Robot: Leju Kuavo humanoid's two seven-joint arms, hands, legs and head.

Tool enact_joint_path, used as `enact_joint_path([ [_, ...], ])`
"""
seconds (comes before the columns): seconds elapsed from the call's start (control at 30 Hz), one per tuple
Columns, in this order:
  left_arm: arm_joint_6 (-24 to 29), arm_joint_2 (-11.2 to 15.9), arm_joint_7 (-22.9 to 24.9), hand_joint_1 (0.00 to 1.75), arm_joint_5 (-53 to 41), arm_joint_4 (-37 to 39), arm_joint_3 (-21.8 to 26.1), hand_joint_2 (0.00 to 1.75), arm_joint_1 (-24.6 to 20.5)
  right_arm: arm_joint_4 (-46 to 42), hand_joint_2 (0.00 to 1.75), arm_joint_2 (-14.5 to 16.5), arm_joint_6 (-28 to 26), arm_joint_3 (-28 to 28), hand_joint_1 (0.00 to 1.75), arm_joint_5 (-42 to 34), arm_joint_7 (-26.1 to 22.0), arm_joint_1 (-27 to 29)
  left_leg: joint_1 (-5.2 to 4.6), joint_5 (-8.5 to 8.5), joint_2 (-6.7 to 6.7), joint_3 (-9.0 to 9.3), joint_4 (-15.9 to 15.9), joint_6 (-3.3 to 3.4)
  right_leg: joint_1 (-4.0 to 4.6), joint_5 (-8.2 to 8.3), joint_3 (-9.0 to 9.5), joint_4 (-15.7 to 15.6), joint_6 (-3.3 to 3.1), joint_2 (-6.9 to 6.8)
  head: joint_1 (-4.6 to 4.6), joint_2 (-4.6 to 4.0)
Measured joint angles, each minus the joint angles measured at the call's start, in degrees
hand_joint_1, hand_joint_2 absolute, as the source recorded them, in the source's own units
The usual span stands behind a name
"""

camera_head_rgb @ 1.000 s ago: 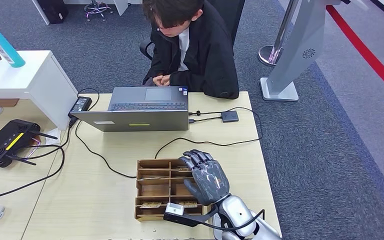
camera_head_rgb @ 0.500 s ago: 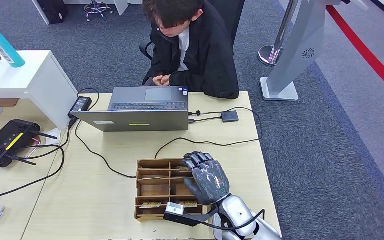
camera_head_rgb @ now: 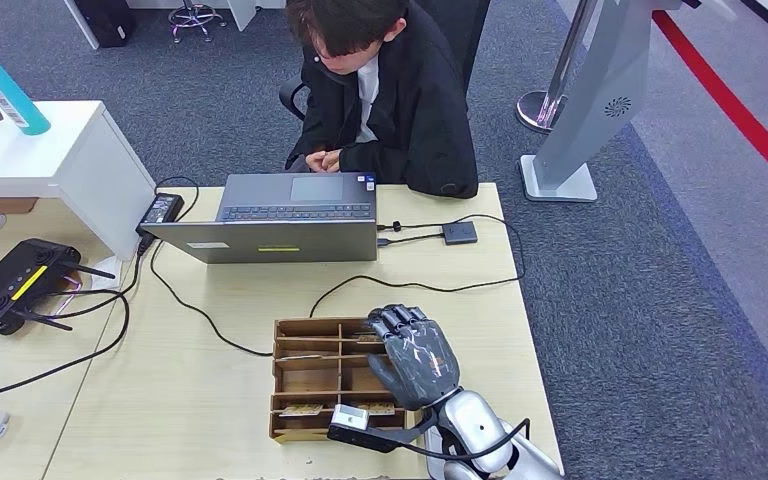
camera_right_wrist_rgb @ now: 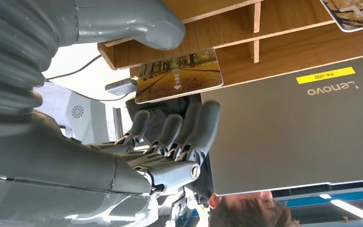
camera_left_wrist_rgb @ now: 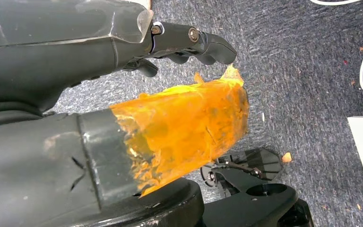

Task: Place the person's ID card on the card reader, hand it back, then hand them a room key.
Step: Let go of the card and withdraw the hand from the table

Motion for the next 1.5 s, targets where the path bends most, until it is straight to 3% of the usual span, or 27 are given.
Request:
enact_joint_path([
  [0.1, 0.0, 0.0, 0.0, 0.00, 0.0, 0.0, 0.0, 0.00, 0.0, 0.0, 1.75, 0.0, 0.0, 0.0, 0.99, 0.0, 0.0, 0.0, 0.00, 0.00, 0.00, 0.00, 0.0, 0.00, 0.00, 0.00, 0.00, 0.0, 0.00, 0.00, 0.00, 0.00],
  [0.3, 0.0, 0.0, 0.0, 0.00, 0.0, 0.0, 0.0, 0.00, 0.0, 0.0, 1.75, 0.0, 0.0, 0.0, 1.47, 0.0, 0.0, 0.0, 0.00, 0.00, 0.00, 0.00, 0.0, 0.00, 0.00, 0.00, 0.00, 0.0, 0.00, 0.00, 0.00, 0.00],
  [0.5, 0.0, 0.0, 0.0, 0.00, 0.0, 0.0, 0.0, 0.00, 0.0, 0.0, 1.75, 0.0, 0.0, -0.2, 1.68, 0.0, 0.0, -0.1, 0.00, 0.00, 0.00, 0.00, 0.0, 0.00, 0.00, 0.00, 0.00, 0.0, 0.00, 0.00, 0.00, 0.00],
  [1.03, 0.0, 0.0, -0.1, 0.00, 0.7, 0.0, 0.0, 0.00, 0.0, 0.0, 1.75, 0.0, -0.1, -0.2, 1.74, 0.1, -0.1, -0.4, 0.00, 0.00, 0.00, 0.01, 0.0, 0.00, 0.00, 0.00, 0.00, 0.0, 0.00, 0.00, 0.00, 0.00],
  [1.33, 0.0, 0.0, -0.2, 0.00, 0.7, 0.0, 0.0, 0.00, 0.0, -0.1, 1.75, 0.2, -2.6, -0.2, 1.75, 1.1, -1.5, -0.3, 0.00, 0.00, 0.00, 0.00, 0.0, 0.00, 0.00, 0.00, 0.00, 0.0, 0.00, 0.00, 0.00, 0.00],
  [1.5, 0.0, 0.0, -0.2, 0.00, 0.5, 0.0, 0.0, 0.00, 0.0, -2.4, 1.75, 0.1, -7.2, -0.2, 1.75, 3.4, -3.4, -0.5, 0.00, 0.00, 0.00, 0.00, 0.0, 0.00, 0.00, 0.00, 0.00, 0.0, 0.00, 0.00, 0.00, 0.00],
])
